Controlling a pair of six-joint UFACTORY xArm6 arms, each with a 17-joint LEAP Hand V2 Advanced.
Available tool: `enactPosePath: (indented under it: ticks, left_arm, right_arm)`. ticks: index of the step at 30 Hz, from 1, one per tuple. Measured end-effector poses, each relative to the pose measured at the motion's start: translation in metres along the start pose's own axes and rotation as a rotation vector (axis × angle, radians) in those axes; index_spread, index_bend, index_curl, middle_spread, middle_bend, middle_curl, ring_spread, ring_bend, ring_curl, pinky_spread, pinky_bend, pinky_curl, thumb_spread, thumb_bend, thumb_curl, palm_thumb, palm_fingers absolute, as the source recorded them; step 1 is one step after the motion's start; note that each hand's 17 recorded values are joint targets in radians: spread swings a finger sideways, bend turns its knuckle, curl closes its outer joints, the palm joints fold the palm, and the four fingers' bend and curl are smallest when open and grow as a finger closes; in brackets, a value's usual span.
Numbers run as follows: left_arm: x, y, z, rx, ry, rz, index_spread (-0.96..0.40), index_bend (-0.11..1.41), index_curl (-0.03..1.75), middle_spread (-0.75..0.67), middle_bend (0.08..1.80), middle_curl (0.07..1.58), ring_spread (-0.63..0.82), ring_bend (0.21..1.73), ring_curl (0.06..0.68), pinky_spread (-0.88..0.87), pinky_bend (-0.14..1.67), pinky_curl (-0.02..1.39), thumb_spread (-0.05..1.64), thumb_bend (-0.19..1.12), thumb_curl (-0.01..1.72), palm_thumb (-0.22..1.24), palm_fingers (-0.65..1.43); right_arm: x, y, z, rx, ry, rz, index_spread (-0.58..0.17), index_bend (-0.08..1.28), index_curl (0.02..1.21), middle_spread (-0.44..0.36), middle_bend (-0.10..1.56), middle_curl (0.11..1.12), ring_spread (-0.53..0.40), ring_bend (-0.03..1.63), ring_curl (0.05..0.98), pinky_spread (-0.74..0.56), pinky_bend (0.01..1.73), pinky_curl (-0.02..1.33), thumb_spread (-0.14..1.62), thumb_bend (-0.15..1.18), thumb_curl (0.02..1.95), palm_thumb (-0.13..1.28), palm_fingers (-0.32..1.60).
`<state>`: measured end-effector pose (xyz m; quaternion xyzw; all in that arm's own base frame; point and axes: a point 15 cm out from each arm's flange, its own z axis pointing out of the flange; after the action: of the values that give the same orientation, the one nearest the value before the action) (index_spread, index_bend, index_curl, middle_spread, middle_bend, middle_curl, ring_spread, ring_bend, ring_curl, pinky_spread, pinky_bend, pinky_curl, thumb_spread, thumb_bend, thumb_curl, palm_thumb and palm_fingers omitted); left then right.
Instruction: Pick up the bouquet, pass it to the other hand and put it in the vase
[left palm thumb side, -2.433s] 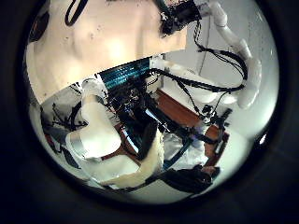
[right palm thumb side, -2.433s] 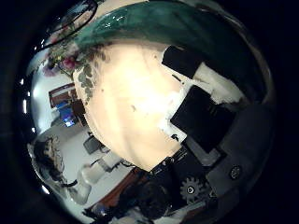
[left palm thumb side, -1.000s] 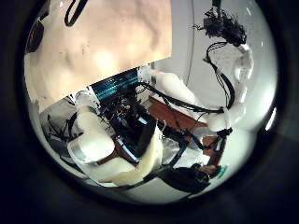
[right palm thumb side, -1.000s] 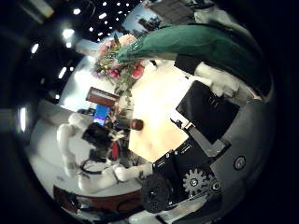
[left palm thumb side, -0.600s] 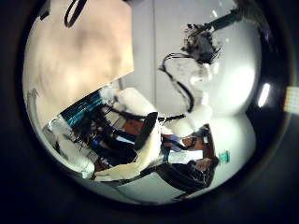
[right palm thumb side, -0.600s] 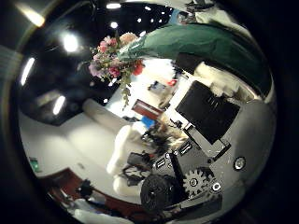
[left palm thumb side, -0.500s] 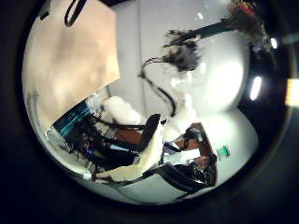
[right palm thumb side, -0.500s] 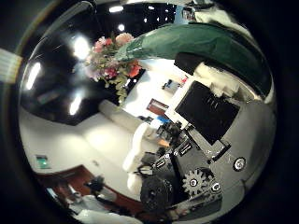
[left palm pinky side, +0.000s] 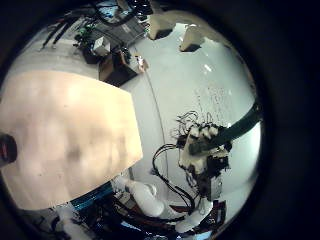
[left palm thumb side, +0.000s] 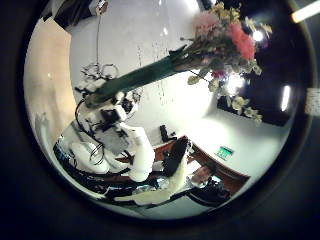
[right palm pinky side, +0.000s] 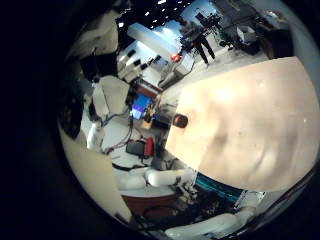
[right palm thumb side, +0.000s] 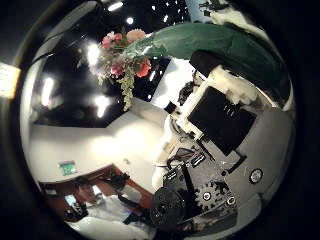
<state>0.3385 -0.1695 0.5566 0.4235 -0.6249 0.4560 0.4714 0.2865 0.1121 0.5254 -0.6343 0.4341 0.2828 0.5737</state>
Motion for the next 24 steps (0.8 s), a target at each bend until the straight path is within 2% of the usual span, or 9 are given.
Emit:
enactPosePath:
  ticks: [3,7,12,15,16,17,20,22,24]
  left_arm:
    - [0.001,0.000,-0.001,-0.004,0.008,0.030,0.14,0.16,0.29,0.35,0.26,0.36,0.50,0.62,0.189,0.48,0.29,0.32,0.97,-0.02,0.31,0.19,0.13]
    - [0.009,0.002,0.015,-0.041,0.041,0.050,0.15,0.16,0.29,0.34,0.28,0.36,0.50,0.62,0.186,0.49,0.30,0.32,0.95,-0.02,0.32,0.22,0.16]
    - [0.012,0.008,0.021,-0.079,0.072,0.073,0.15,0.14,0.28,0.26,0.34,0.38,0.48,0.62,0.180,0.47,0.31,0.32,0.93,-0.03,0.33,0.24,0.24]
    - [0.016,0.013,0.028,-0.108,0.094,0.079,0.14,0.14,0.27,0.19,0.43,0.41,0.41,0.65,0.181,0.41,0.30,0.32,0.93,-0.03,0.33,0.25,0.34]
    - [0.017,0.012,0.028,-0.105,0.098,0.081,0.11,0.16,0.28,0.11,0.55,0.45,0.32,0.67,0.184,0.35,0.30,0.31,0.92,-0.03,0.33,0.26,0.48]
    - [0.016,0.012,0.028,-0.104,0.099,0.081,0.09,0.16,0.27,0.06,0.59,0.45,0.25,0.69,0.180,0.28,0.31,0.31,0.92,-0.02,0.33,0.27,0.57]
    - [0.022,0.010,0.029,-0.093,0.129,0.076,-0.04,0.19,0.28,-0.10,0.74,0.52,-0.06,0.86,0.222,0.00,0.51,0.36,0.95,0.00,0.34,0.35,1.01]
    - [0.021,0.008,0.028,-0.084,0.143,0.058,-0.13,0.28,0.33,-0.18,0.81,0.60,-0.22,1.04,0.313,-0.12,0.69,0.46,0.98,0.05,0.37,0.50,1.23]
    - [0.017,0.003,0.025,-0.061,0.148,0.048,-0.22,0.41,0.39,-0.25,0.89,0.66,-0.30,1.17,0.378,-0.21,0.84,0.53,1.00,0.12,0.41,0.67,1.32]
  right_arm:
    - [0.003,0.000,0.014,-0.018,0.004,-0.003,-0.208,1.19,0.85,-0.104,1.40,0.71,-0.174,1.48,0.650,-0.19,1.34,0.69,0.86,0.00,1.12,1.16,1.15]
    - [0.019,0.012,0.042,-0.087,0.024,0.009,-0.207,1.20,0.85,-0.104,1.40,0.71,-0.174,1.48,0.651,-0.20,1.32,0.71,0.86,0.00,1.13,1.16,1.15]
    - [0.035,0.011,0.049,-0.096,0.074,0.015,-0.206,1.20,0.84,-0.104,1.40,0.71,-0.174,1.48,0.652,-0.20,1.31,0.73,0.86,0.00,1.15,1.16,1.15]
    - [0.048,0.010,0.051,-0.102,0.111,0.022,-0.205,1.20,0.84,-0.104,1.40,0.71,-0.174,1.48,0.652,-0.20,1.30,0.74,0.86,0.00,1.16,1.16,1.15]
    - [0.051,0.012,0.053,-0.111,0.120,0.024,-0.205,1.20,0.84,-0.104,1.40,0.71,-0.174,1.48,0.653,-0.20,1.30,0.74,0.86,0.00,1.16,1.16,1.15]
    - [0.053,0.014,0.054,-0.118,0.129,0.026,-0.205,1.20,0.84,-0.104,1.40,0.71,-0.174,1.48,0.653,-0.20,1.30,0.75,0.86,0.00,1.16,1.16,1.15]
    - [0.065,0.013,0.052,-0.118,0.169,0.033,-0.204,1.20,0.84,-0.104,1.41,0.71,-0.175,1.48,0.655,-0.20,1.29,0.76,0.86,0.00,1.17,1.15,1.15]
    - [0.071,0.012,0.050,-0.112,0.187,0.038,-0.204,1.21,0.84,-0.104,1.41,0.71,-0.176,1.48,0.655,-0.20,1.29,0.77,0.86,0.00,1.17,1.15,1.15]
    - [0.071,0.012,0.051,-0.112,0.187,0.039,-0.204,1.21,0.84,-0.104,1.41,0.71,-0.177,1.48,0.657,-0.20,1.28,0.77,0.86,-0.01,1.17,1.15,1.15]
